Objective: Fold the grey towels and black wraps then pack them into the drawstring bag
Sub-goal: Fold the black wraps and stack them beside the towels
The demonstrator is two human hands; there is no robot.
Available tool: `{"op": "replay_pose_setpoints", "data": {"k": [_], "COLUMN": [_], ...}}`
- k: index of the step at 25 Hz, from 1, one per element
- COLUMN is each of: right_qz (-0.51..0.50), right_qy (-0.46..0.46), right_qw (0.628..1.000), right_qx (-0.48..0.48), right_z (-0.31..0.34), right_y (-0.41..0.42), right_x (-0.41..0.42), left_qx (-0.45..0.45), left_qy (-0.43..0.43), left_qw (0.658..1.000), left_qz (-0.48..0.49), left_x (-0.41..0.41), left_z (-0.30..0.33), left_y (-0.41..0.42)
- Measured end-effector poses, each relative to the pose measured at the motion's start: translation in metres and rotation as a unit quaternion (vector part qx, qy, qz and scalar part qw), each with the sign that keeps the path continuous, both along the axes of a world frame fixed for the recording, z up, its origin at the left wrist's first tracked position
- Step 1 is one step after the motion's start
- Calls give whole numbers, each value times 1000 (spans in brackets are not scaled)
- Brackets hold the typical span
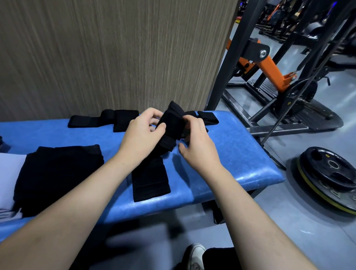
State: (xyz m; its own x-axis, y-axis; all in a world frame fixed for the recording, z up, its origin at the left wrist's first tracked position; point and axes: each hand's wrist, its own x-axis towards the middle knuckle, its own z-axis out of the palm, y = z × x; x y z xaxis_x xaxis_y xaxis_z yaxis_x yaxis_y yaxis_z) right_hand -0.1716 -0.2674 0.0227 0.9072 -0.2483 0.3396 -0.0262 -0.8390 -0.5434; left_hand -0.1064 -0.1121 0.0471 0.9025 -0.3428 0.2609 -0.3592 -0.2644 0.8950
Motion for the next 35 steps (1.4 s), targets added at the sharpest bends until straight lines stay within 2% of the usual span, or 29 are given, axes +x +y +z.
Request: {"op": "replay_pose_setpoints", "data": {"k": [3,9,12,14,16,19,21,24,27,31,35], "right_qz": [-27,-85,-50,-19,10,8,-14,-24,-30,-13,25], "right_qy": [40,45,75,110,132,120,99,76,72,98,160], "right_qw": [999,984,972,949,911,877,879,896,899,900,905], "right_qx": [3,152,218,294,391,464,467,438,432,424,393], "right_z": [-4,-1,6,11,14,15,15,13,12,10,6], "right_y": [-3,-7,-7,-4,-2,1,0,-4,-6,-4,3], "right_x": [4,7,2,-3,-8,-10,-9,-6,-7,-10,-19], "left_qx": [-26,-57,-51,-48,-48,-45,-14,91,188,291,335], "left_qy": [20,38,30,25,32,50,40,-43,-103,-110,-103], "left_qw": [999,997,998,998,998,997,999,995,977,950,936], "left_qz": [-21,-32,-21,-14,-16,-31,-34,-16,3,5,37], "left_x": [-1,-1,1,2,2,1,2,5,7,-1,-15], "left_z": [1,2,1,-1,-2,-4,-6,-9,-11,-12,-7], "left_y": [2,4,5,6,5,4,3,7,11,18,35]}}
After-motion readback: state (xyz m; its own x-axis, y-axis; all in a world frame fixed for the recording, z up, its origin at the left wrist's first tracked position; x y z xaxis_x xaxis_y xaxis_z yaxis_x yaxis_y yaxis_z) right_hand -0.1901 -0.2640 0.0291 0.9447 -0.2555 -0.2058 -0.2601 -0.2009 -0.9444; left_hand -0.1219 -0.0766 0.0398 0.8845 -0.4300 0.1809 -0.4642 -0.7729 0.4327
